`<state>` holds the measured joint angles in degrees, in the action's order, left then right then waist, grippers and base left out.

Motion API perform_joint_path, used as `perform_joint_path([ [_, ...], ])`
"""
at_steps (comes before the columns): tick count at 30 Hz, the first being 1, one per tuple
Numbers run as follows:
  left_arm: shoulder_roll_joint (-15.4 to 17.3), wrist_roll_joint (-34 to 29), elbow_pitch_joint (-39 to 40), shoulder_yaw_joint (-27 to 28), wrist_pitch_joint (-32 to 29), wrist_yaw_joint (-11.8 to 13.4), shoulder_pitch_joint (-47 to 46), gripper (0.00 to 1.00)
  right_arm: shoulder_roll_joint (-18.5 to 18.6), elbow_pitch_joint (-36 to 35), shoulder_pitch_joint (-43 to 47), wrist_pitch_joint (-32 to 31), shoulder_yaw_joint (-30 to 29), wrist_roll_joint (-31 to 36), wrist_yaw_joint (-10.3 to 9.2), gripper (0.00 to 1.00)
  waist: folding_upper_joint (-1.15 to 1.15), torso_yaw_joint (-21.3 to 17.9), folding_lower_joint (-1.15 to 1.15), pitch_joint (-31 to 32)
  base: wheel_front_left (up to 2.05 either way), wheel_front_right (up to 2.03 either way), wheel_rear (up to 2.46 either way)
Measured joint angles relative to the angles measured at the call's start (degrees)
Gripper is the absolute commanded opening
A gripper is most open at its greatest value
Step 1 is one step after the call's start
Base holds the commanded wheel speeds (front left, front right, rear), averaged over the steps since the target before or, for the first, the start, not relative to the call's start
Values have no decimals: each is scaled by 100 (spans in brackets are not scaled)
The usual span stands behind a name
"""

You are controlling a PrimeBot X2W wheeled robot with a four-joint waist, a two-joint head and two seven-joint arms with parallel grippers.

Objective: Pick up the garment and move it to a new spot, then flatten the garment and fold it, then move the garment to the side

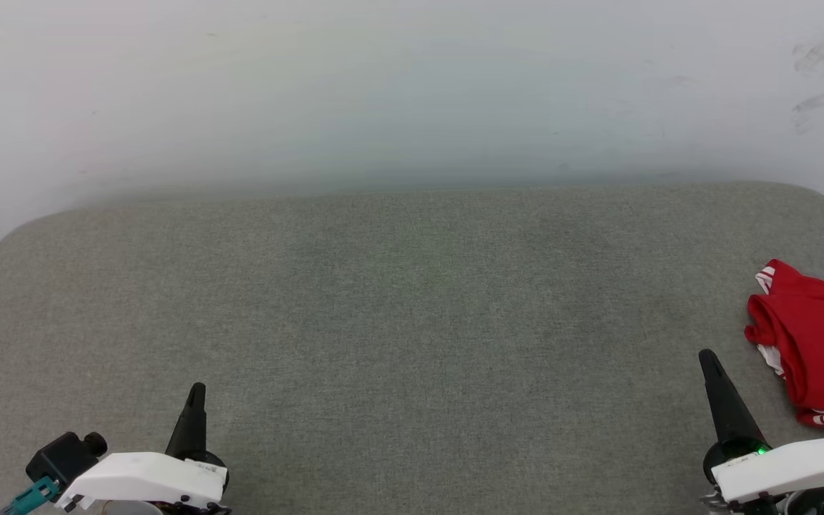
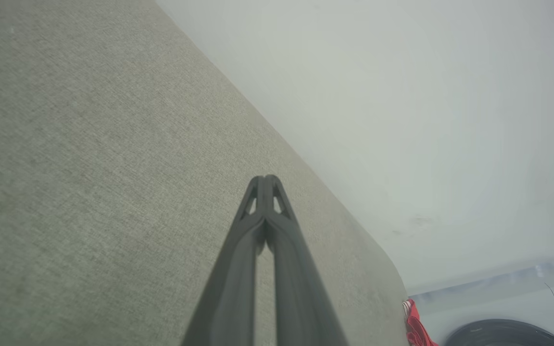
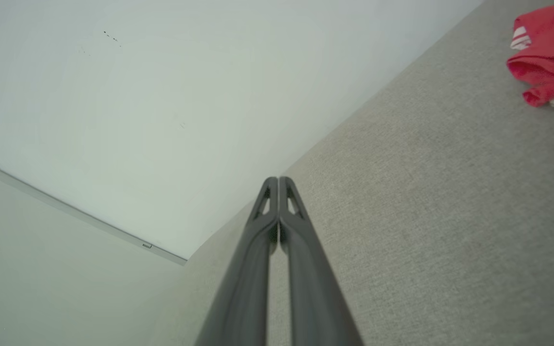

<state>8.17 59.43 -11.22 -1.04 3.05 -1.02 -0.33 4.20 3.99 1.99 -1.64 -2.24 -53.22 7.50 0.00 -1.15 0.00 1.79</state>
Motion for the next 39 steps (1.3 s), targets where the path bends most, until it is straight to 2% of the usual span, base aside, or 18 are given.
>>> perform_joint_path([
  [23, -191, 1209, -110, 293, -356, -231, -202, 0, 9, 365, -303, -120, -78, -1512, 0, 0, 0, 34, 0, -59, 0, 0, 0],
  [39, -312, 1874, -162, 444, -549, -355, -315, 0, 8, 573, -439, -192, -125, -2326, 0, 0, 0, 57, 0, -97, 0, 0, 0],
])
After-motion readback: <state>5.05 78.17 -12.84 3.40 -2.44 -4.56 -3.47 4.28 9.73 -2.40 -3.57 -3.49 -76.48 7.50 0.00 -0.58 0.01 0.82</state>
